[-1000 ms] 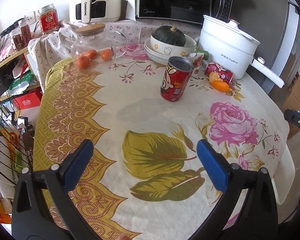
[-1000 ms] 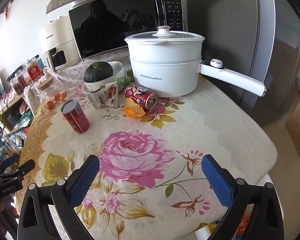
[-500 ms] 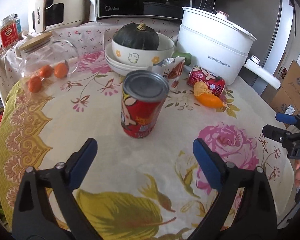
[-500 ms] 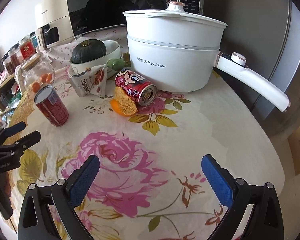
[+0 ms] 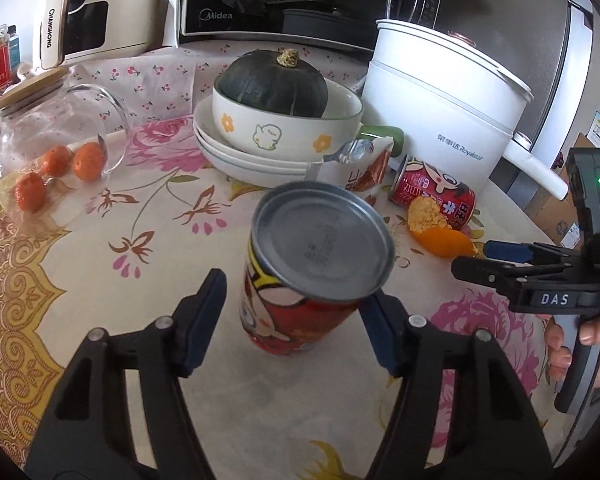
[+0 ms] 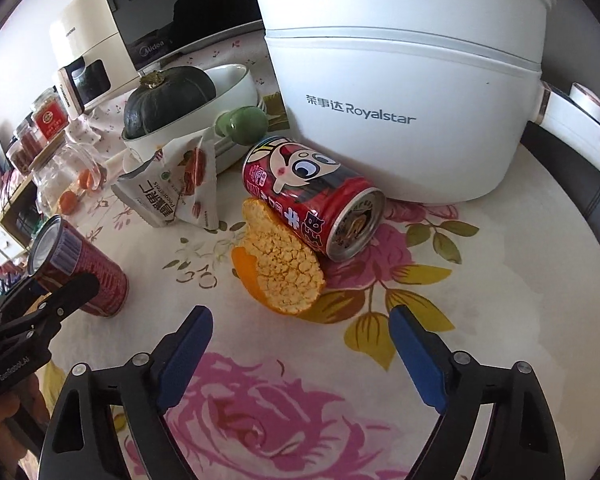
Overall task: Collect trash
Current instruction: 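Grasp the orange peel with the right gripper, then carry the red can and orange peel with both grippers over the white bin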
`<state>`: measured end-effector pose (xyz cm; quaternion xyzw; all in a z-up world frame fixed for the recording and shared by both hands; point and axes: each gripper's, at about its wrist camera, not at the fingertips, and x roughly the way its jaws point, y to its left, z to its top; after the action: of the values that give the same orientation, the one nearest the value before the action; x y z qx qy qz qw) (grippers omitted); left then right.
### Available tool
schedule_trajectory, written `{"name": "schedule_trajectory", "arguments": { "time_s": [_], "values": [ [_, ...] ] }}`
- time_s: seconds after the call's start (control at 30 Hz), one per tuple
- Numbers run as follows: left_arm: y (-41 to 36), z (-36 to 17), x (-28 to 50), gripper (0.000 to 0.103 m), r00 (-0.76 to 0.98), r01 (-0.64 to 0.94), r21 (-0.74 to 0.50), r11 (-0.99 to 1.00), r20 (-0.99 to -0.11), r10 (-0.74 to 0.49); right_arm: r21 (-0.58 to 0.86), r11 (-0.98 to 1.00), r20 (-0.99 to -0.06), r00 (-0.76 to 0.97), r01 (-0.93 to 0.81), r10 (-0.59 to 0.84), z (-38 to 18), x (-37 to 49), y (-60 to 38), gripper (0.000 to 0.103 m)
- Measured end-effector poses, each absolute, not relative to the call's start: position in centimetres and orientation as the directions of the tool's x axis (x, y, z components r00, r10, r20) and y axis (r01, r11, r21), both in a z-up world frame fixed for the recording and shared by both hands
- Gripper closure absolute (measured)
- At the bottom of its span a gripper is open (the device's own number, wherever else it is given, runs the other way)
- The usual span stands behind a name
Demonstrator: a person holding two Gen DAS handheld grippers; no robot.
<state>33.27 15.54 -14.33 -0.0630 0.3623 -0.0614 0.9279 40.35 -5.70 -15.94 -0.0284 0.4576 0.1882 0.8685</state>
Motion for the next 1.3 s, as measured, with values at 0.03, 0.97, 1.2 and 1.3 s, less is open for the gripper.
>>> {"name": "schedule_trajectory", "arguments": {
  "time_s": [0.03, 0.97, 1.2, 1.3],
  "values": [
    [15.5, -14.4, 33.4, 0.039, 0.731, 0.075, -0.159, 0.984, -0.662, -0.163, 0.122, 0.927, -0.806, 0.510, -0.354, 0.301, -16.1, 40.6, -5.5, 0.019],
    [14.2, -10.7, 27.6, 0.047, 0.697, 0.072, -0.226, 0.971, -0.685, -0.211, 0.102, 0.922, -0.785, 0.539, -0.373, 0.305, -11.0, 34.1, -8.6, 0.091],
    [13.0, -8.5, 23.7, 0.047, 0.695, 0.090, -0.224, 0.970, -0.684, -0.222, 0.084, 0.925, -0.772, 0.562, -0.370, 0.295, -8.1, 29.7, -10.9, 0.091],
    [12.2, -7.9, 22.0, 0.047, 0.692, 0.105, -0.217, 0.971, -0.685, -0.228, 0.080, 0.925, -0.767, 0.570, -0.371, 0.295, -7.1, 27.7, -11.7, 0.091]
  ]
}}
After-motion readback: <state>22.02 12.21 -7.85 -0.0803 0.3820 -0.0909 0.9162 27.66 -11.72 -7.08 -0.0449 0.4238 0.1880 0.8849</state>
